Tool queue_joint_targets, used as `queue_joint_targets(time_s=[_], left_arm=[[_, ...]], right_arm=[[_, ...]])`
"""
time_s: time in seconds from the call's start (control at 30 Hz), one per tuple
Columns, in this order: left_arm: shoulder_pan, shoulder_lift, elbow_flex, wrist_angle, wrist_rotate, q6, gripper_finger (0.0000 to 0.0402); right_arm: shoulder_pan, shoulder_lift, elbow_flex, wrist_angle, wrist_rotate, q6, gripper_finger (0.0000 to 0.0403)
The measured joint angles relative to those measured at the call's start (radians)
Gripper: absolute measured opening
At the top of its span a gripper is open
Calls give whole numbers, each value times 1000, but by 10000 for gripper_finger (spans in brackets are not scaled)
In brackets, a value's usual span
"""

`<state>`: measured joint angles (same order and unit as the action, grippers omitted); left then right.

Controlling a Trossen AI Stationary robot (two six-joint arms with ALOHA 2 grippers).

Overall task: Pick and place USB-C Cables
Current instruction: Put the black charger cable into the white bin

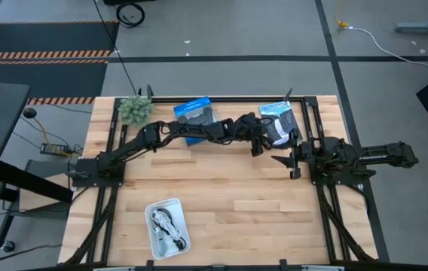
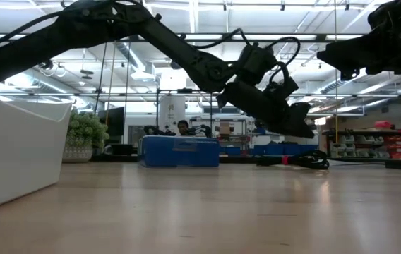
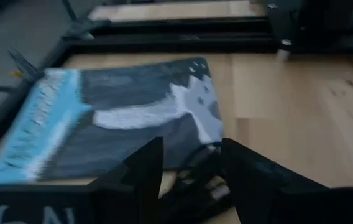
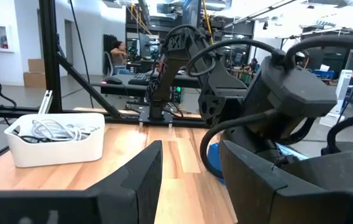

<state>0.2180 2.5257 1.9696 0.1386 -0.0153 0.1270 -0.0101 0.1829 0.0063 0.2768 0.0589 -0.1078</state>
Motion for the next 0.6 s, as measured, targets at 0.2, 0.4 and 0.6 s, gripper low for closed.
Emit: queue_joint_targets(time_s=[0.2, 0.4, 0.6], left_arm=[[1, -1, 0, 33, -14, 21, 172], [0, 34, -1, 52, -14, 16, 172], [-3, 63, 1, 88, -9, 16, 172]], right_arm=[[0, 0, 0, 0, 0, 0, 169], [0, 0, 0, 0, 0, 0, 169], [0, 0, 0, 2, 0, 0, 169]])
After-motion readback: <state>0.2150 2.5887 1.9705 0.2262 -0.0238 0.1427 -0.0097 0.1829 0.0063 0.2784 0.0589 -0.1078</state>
